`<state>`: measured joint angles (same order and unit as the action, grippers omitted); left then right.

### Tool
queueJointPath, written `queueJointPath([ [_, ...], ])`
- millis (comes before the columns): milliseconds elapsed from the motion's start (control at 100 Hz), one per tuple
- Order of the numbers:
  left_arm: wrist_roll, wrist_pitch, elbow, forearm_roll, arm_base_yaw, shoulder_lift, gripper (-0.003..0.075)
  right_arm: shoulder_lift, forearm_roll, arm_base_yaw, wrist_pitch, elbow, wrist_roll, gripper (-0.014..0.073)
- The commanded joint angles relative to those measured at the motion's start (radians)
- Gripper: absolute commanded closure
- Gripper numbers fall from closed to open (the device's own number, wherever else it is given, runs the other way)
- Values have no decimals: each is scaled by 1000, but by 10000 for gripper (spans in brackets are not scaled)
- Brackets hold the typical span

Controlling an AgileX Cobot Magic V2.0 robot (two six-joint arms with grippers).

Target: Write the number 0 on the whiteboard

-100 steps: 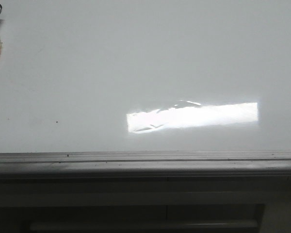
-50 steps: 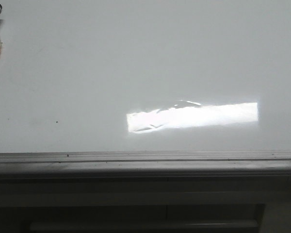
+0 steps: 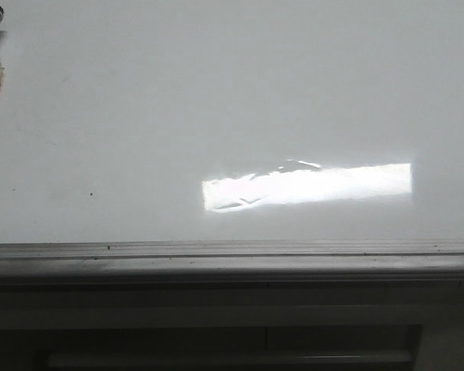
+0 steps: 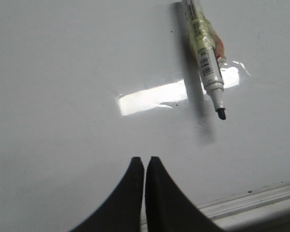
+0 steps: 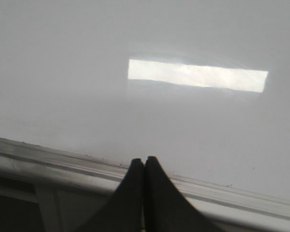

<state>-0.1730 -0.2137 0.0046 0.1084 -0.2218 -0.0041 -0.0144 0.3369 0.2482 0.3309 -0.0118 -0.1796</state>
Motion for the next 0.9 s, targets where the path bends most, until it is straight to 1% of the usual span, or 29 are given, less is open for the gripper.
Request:
queueJointPath([
  [0, 9, 75, 33, 48, 0, -29, 740, -16, 62, -7, -55, -12, 8, 662],
  [40, 11, 76, 33, 142, 0, -29, 740, -16, 77, -7, -101, -12, 8, 662],
  [190, 11, 76, 33, 637, 0, -29, 740, -16, 77, -7, -324, -12, 8, 662],
  [270, 11, 79, 33, 763, 0, -29, 740, -16, 55, -7, -407, -12, -3, 662],
  [380, 11, 78, 31, 893, 0, -29, 740, -16, -67, -7, -495, -12, -45, 662],
  [450, 11, 78, 31, 973, 0, -29, 740, -16, -158, -7, -602, -12, -96, 662],
  [500, 11, 86, 31, 998, 0, -29, 740, -16, -211, -7, -704, -12, -149, 662],
  [530, 11, 92, 31, 1007, 0, -29, 740, -16, -227, -7, -749, -12, -154, 662],
  [560, 11, 96, 28, 1010, 0, -29, 740, -14, -255, -7, -778, -10, -154, 662],
  [590, 11, 98, 26, 1010, 0, -29, 740, -14, -297, -7, -775, -3, -154, 662],
  [630, 2, 98, 17, 1007, 0, -29, 740, -14, -360, -7, -725, 15, -154, 662],
  [660, -16, 101, 8, 997, 0, -29, 740, -14, -376, -7, -674, 30, -154, 662],
  [710, -69, 106, -13, 972, 0, -29, 740, -14, -373, -7, -579, 62, -154, 662],
  [770, -131, 109, -55, 915, 0, -27, 740, -14, -371, -7, -499, 105, -154, 662],
  [840, -204, 99, -125, 779, 0, -9, 738, -14, -360, -7, -398, 160, -151, 662],
  [890, -228, 65, -185, 637, 0, 18, 727, -6, -337, -7, -324, 201, -151, 660],
])
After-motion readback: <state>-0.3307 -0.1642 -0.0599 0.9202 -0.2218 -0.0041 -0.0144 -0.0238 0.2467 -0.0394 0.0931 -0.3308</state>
